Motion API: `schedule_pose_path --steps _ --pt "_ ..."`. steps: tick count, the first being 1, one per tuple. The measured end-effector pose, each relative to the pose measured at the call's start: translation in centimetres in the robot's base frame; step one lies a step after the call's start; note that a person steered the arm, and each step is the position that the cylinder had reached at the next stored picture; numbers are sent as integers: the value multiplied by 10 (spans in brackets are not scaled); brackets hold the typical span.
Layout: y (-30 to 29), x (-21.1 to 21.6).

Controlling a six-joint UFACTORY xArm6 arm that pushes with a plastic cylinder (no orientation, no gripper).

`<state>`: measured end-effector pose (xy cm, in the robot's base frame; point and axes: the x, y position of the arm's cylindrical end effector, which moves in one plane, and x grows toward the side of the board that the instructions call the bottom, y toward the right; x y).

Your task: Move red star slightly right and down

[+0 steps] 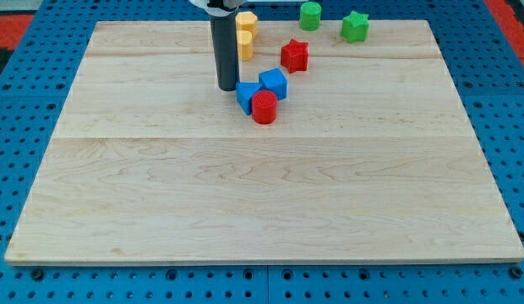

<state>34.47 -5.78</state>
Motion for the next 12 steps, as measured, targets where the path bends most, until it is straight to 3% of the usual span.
schedule_pose_path --steps 4,5,7,10,12 --pt "-2 -33" --pt "13 -51" --pt "101 -80" --pt "100 -86" --pt "169 -97"
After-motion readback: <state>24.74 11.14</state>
